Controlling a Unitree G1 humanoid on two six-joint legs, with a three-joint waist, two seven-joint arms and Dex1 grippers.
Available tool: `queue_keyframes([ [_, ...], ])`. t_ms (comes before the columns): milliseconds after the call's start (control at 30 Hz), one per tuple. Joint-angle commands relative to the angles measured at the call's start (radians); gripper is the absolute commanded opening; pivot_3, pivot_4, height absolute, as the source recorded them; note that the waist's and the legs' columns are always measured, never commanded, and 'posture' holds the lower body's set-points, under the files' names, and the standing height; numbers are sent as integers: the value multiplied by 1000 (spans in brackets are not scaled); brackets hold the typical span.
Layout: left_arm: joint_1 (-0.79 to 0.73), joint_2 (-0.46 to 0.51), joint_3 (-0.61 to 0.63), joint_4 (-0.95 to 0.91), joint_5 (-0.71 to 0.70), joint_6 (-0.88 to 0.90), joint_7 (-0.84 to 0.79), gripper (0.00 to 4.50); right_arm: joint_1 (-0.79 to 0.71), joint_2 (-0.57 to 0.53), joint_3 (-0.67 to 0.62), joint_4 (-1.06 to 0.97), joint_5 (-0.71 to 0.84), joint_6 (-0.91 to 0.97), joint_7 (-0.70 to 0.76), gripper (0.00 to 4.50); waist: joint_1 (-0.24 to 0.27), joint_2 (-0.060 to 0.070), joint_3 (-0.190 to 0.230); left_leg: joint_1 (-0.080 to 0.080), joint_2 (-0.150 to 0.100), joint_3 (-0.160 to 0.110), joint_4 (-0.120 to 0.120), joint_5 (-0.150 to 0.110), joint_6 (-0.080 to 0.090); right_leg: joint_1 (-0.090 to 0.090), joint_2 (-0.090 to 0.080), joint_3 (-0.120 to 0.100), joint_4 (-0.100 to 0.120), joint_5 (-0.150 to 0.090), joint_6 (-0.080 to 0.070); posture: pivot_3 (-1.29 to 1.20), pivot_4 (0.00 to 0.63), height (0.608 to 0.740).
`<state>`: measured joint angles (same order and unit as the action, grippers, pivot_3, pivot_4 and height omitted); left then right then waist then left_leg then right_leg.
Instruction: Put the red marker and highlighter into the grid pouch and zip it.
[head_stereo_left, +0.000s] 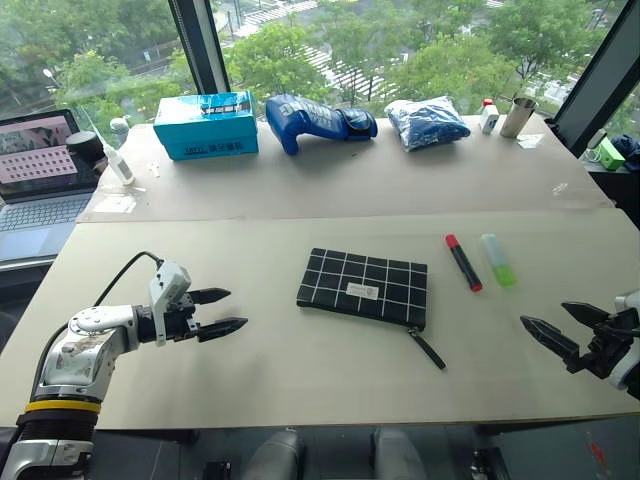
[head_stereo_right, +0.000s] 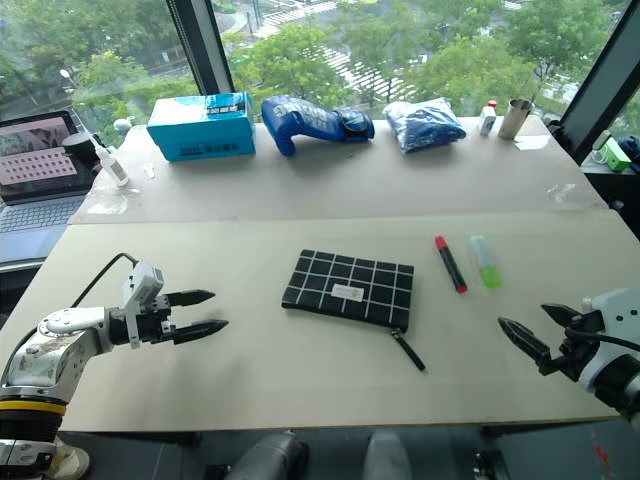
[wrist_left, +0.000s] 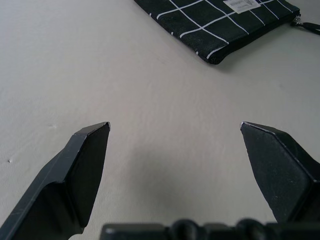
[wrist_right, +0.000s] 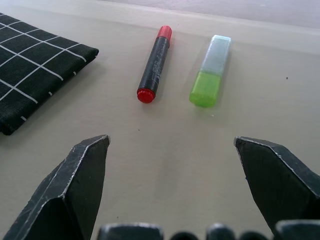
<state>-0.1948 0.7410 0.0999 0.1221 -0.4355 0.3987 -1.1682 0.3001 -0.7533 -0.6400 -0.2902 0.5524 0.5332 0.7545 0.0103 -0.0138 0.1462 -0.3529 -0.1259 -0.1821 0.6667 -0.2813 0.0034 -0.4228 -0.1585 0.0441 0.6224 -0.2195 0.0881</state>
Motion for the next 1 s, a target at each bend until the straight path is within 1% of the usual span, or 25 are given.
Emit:
queue_keyframes([
  [33, -14, 16, 29, -29, -25, 14, -4, 4500, -7, 1, -10, -10, -1, -15, -3, 4426, 0, 0, 0, 0, 0, 0, 0, 0, 0, 0, 0, 0, 0, 0, 0, 0, 150, 740],
  [133, -25, 27, 23, -17, -41, 40, -39, 4500, -11, 3, 0, -8, -2, -9, -7, 4426, 0, 0, 0, 0, 0, 0, 0, 0, 0, 0, 0, 0, 0, 0, 0, 0, 150, 740],
  [200, -71, 10, 25, 39, -45, 9, -59, 4500, -14, -1, 4, -8, 1, 2, -6, 4426, 0, 0, 0, 0, 0, 0, 0, 0, 0, 0, 0, 0, 0, 0, 0, 0, 150, 740],
  [267, -106, 0, 10, 92, 1, -71, -52, 4500, -26, -7, 9, -13, 20, 22, -3, 4426, 2, 0, 0, 0, 0, 0, 0, 0, 0, 0, 0, -1, 0, 0, 0, 0, 150, 740],
  [333, -109, 1, -26, 114, 72, -230, -76, 4500, -52, -21, 22, -26, 45, 62, -5, 4426, 1, 0, 0, 0, 0, 0, 0, 0, 0, 0, 0, -1, 0, 1, -1, 0, 150, 740],
  [467, -149, 0, -64, 163, 160, -430, -86, 4500, -88, -42, 61, -115, 116, 121, 32, 3372, -4, 0, 0, 0, 0, 1, 0, 0, 0, 0, 0, -1, -2, 1, -2, 0, 150, 740],
  [500, -159, 0, -69, 176, 173, -461, -84, 4500, -93, -43, 70, -134, 128, 128, 37, 3059, -4, -1, 0, 0, 1, 1, 0, 0, 0, 0, 0, -1, -2, 1, -2, 0, 150, 740],
  [567, -189, 2, -89, 219, 211, -543, -83, 4500, -132, -43, 125, -174, 139, 148, 24, 2292, -3, -1, 1, -1, 2, 1, 0, 0, 0, 0, 1, -1, -4, 2, -3, 0, 150, 740],
  [600, -206, -2, -99, 238, 227, -580, -81, 4500, -167, -36, 173, -194, 138, 160, 10, 2044, -3, -1, 1, -1, 2, 1, 0, 0, 0, 0, 2, -1, -5, 3, -3, 0, 150, 740],
  [633, -222, -8, -106, 254, 237, -607, -82, 4500, -201, -31, 224, -210, 131, 167, 2, 1536, -3, -1, 1, 0, 2, 1, 0, 0, 0, 1, 2, -1, -5, 3, -3, 0, 150, 740],
  [667, -234, -14, -111, 265, 242, -626, -81, 4500, -230, -27, 273, -222, 119, 169, -2, 1309, -3, -1, 1, -1, 2, 1, 0, 0, 0, 1, 2, -1, -7, 4, -3, 0, 150, 740],
  [767, -263, -30, -132, 294, 263, -674, -82, 4500, -329, -9, 438, -224, 64, 177, -20, 269, -3, -1, 1, -2, 2, 1, 0, 0, 0, 1, 2, -1, -9, 6, -3, 0, 150, 740],
  [800, -269, -33, -139, 301, 269, -689, -85, 4500, -362, -8, 493, -211, 27, 171, -28, 70, -4, -1, 1, -2, 2, 1, 0, 0, 0, 1, 2, -2, -9, 6, -3, 0, 150, 740],
  [900, -285, -47, -159, 312, 281, -721, -91, 4500, -501, 12, 658, -110, -131, 160, -102, 70, -7, -3, 2, -2, 2, 1, 1, 1, -1, 0, 2, -2, -10, 6, -3, 0, 150, 740],
  [1000, -301, -52, -182, 332, 306, -765, -94, 4500, -588, -2, 776, -80, -232, 146, -95, 70, -10, -3, 2, -3, 1, 2, 2, 1, -1, -1, 2, -2, -9, 7, -3, 0, 150, 740],
])
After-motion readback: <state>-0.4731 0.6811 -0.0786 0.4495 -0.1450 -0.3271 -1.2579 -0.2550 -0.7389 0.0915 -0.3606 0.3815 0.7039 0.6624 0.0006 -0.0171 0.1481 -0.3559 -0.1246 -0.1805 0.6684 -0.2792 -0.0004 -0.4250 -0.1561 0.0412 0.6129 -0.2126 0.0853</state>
